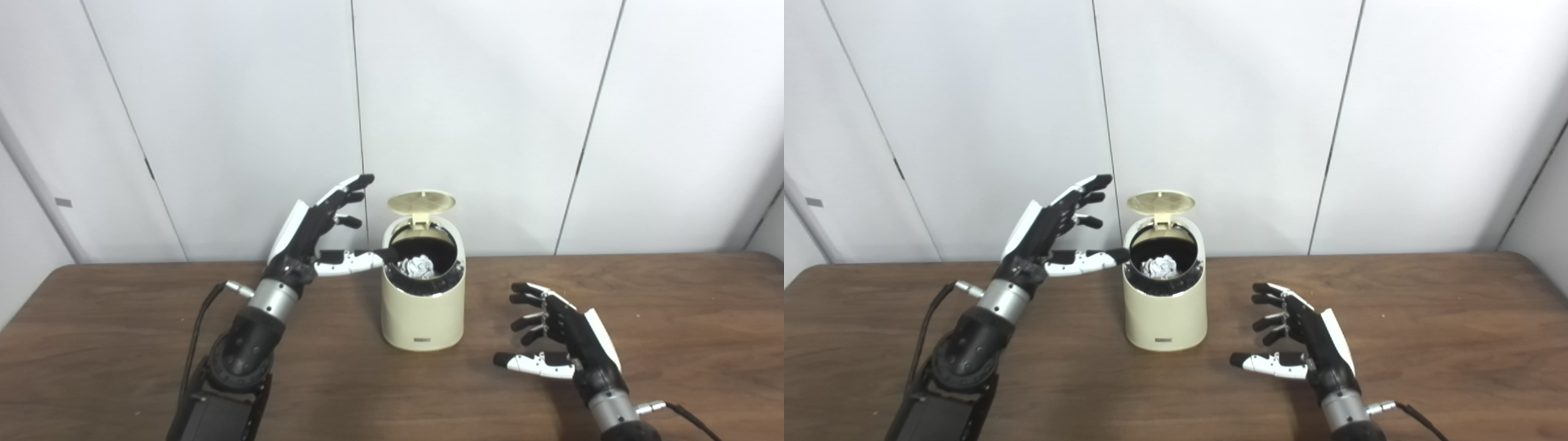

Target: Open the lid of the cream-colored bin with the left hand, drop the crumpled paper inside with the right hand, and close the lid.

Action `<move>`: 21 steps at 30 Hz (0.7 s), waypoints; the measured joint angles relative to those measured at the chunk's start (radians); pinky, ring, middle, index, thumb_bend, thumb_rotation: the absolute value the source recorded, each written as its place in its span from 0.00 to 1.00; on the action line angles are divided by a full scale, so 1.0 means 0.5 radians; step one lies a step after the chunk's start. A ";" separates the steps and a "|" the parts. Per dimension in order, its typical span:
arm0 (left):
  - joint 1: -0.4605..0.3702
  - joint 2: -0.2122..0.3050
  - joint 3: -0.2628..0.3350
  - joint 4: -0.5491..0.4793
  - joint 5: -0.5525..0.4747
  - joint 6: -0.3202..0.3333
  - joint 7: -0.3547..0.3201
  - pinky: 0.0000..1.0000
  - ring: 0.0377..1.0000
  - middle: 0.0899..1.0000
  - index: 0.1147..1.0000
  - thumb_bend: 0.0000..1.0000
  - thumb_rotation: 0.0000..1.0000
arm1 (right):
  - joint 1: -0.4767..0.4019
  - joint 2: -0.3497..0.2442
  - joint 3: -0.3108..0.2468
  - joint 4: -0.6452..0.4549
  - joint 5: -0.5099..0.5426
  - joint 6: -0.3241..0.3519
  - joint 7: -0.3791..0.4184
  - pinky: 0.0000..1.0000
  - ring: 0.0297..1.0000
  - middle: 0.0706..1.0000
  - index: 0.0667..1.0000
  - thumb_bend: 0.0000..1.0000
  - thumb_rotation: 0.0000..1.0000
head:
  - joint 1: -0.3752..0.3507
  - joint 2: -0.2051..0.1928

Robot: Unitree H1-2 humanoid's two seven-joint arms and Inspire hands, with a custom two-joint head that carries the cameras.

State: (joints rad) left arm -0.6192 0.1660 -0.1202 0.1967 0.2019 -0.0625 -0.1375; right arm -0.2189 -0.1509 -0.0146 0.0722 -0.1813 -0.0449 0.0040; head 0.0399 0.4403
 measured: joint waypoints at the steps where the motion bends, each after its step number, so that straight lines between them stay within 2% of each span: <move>1: -0.021 -0.007 -0.004 0.023 -0.001 0.000 -0.002 0.73 0.88 0.93 0.93 0.88 0.23 | 0.000 0.000 0.002 0.000 0.000 0.000 0.000 0.45 0.55 0.73 0.75 0.81 0.08 | -0.006 0.000; 2: -0.041 -0.016 -0.006 0.043 -0.003 0.000 -0.004 0.73 0.89 0.95 0.95 0.92 0.27 | 0.000 0.000 0.005 -0.001 0.000 0.000 0.000 0.45 0.55 0.72 0.74 0.81 0.08 | -0.009 0.000; 5: -0.091 -0.044 -0.015 0.052 -0.007 0.003 -0.008 0.73 0.91 0.97 0.97 0.96 0.31 | 0.001 0.000 0.007 -0.006 0.000 0.000 0.000 0.44 0.53 0.71 0.73 0.80 0.07 | -0.021 0.003; 13: -0.195 -0.054 -0.089 0.132 0.046 0.007 -0.056 0.81 0.97 1.00 0.99 0.98 0.36 | 0.004 0.000 0.021 -0.026 -0.006 0.000 -0.004 0.44 0.53 0.70 0.72 0.80 0.08 | -0.037 0.009; 21: -0.218 -0.038 -0.149 0.170 0.162 0.020 -0.082 0.86 0.97 0.96 0.92 1.00 0.42 | 0.005 0.004 0.021 -0.059 -0.006 0.023 -0.007 0.45 0.53 0.69 0.71 0.80 0.07 | -0.040 0.015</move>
State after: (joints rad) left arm -0.7280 0.1472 -0.1948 0.2815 0.2830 -0.0524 -0.1784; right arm -0.2163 -0.1490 -0.0040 0.0426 -0.1844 -0.0333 0.0006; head 0.0199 0.4479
